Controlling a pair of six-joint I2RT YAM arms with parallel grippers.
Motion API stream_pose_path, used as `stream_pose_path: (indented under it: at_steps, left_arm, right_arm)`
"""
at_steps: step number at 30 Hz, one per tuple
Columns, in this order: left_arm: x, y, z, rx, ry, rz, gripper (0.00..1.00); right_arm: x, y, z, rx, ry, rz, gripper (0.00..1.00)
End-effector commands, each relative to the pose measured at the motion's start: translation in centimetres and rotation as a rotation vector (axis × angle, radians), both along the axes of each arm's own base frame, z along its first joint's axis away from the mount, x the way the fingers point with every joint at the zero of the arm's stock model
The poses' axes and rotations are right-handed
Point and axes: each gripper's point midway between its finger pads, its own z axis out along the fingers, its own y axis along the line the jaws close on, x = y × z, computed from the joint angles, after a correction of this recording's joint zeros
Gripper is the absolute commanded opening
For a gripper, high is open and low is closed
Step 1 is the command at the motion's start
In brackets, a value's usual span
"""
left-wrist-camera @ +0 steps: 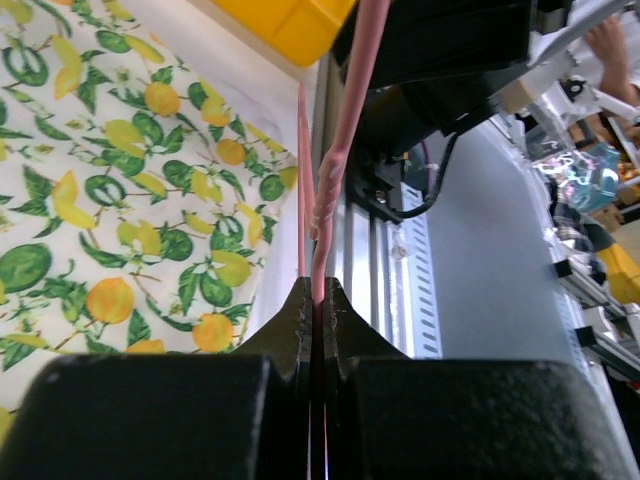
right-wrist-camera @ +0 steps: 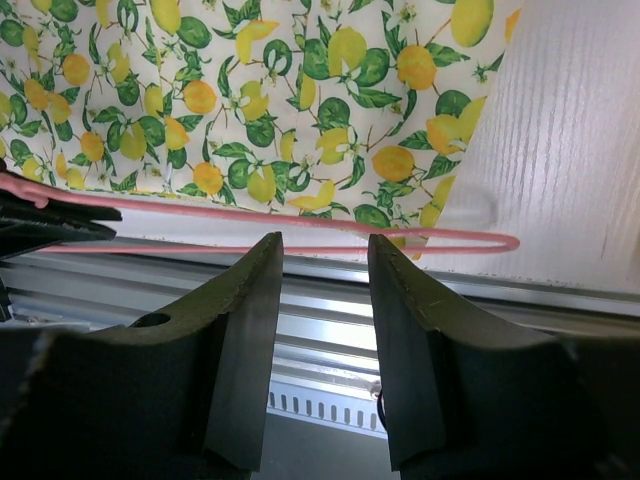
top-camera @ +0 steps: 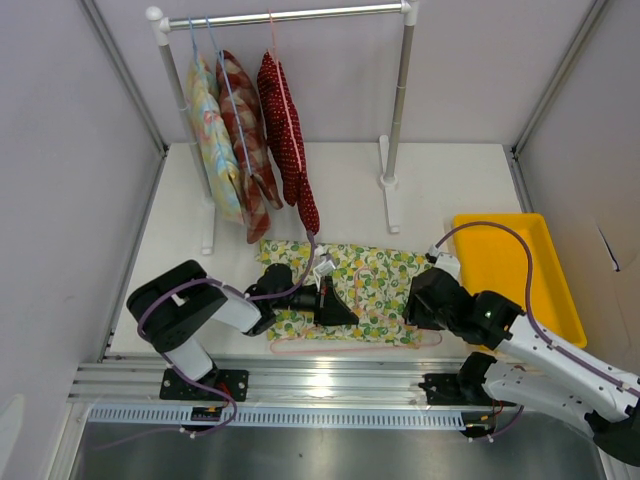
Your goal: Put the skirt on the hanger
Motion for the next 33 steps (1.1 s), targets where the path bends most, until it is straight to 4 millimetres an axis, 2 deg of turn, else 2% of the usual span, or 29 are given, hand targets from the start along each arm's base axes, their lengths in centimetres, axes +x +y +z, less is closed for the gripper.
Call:
stream_pose_path:
  at_steps: [1, 4, 11, 15, 19, 24, 26, 33]
  left_arm:
    - [-0.6, -0.3, 3.0, -0.113, -0.066, -0.074, 0.0]
    - [-0.7, -0.3, 2.4, -0.102, -0.062, -0.082, 0.0]
    - [-0.5, -0.4, -0.9, -0.032, -0.015, -0.077, 0.0]
    - [0.1, -0.6, -1.6, -0.015, -0.015, -0.058, 0.0]
    - [0.8, -0.8, -2.3, 0.013, -0.024, -0.034, 0.0]
    - [1.9, -0.5, -1.5, 0.002, -0.05, -0.01, 0.0]
    - [2.6, -0.3, -0.9, -0.002, -0.06, -0.001, 0.0]
    - [3.6, -0.2, -1.5, 0.048, -0.08, -0.001, 0.0]
  right_arm:
    - [0.3, 0.1, 0.1, 0.005, -0.005, -0.029, 0.45]
    - [0.0, 0.2, -0.3, 0.012, 0.006, -0.028, 0.46]
    - [-0.3, 0.1, -1.3, 0.034, 0.021, -0.049, 0.42]
    - [-0.4, 0.0, -1.4, 0.044, 0.016, -0.056, 0.44]
    - [-0.7, 0.5, -2.4, 0.044, 0.049, -0.05, 0.44]
    - [-1.3, 0.4, -4.5, 0.04, 0.081, -0.061, 0.44]
    - [-1.3, 0.5, -4.5, 0.05, 0.08, -0.065, 0.44]
    - [-1.7, 0.1, -5.5, 0.021, 0.105, -0.071, 0.45]
